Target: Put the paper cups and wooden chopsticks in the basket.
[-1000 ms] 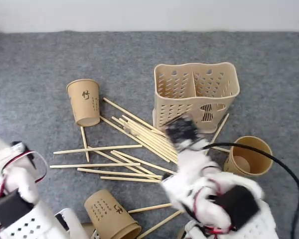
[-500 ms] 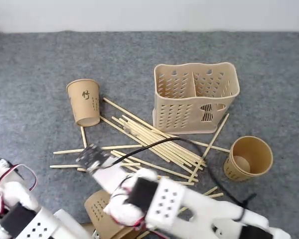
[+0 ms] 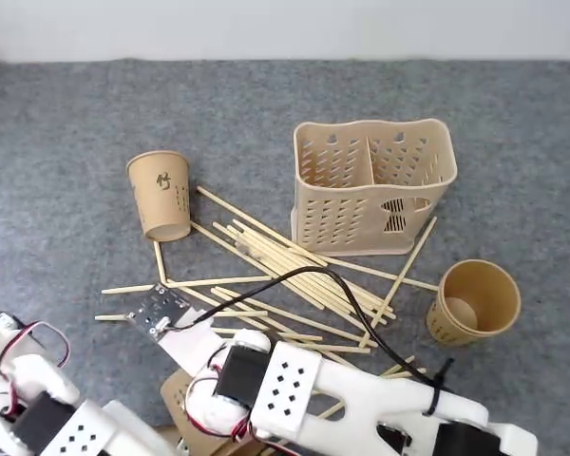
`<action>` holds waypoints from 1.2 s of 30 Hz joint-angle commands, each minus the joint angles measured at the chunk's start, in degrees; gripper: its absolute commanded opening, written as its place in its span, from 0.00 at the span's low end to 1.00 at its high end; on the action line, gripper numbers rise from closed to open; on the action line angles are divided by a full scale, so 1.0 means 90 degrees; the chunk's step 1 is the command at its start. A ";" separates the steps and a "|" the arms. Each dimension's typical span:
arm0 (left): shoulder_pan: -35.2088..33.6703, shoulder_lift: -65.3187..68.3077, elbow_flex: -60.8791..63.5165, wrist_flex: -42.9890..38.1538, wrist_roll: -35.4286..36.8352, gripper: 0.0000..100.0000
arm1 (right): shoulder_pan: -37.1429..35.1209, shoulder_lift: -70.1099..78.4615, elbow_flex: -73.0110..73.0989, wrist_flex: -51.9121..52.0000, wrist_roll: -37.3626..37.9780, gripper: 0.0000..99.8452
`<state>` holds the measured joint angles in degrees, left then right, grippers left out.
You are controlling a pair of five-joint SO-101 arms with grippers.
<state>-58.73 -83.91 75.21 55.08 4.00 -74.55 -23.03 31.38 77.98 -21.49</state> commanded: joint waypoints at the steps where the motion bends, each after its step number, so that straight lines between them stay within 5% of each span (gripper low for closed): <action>1: -0.0010 -0.0098 -0.0044 -0.0156 -0.0020 0.10 | -0.0054 0.0005 -0.0078 -0.0259 -0.0068 0.45; 16: 0.0508 -0.0234 0.0415 -0.0107 -0.0010 0.10 | -0.0015 0.0005 0.0410 0.0181 -0.0225 0.45; 30: 0.0518 -0.1133 0.0415 0.0527 -0.0020 0.10 | 0.2515 -0.0532 0.0957 0.0405 0.0850 0.45; 36: 0.0801 -0.1162 0.0474 0.0664 -0.0039 0.10 | 0.2320 -0.1734 0.0811 0.1470 0.1231 0.45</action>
<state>-53.63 -93.58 79.43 59.91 3.91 -52.57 -32.35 42.02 86.77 -12.44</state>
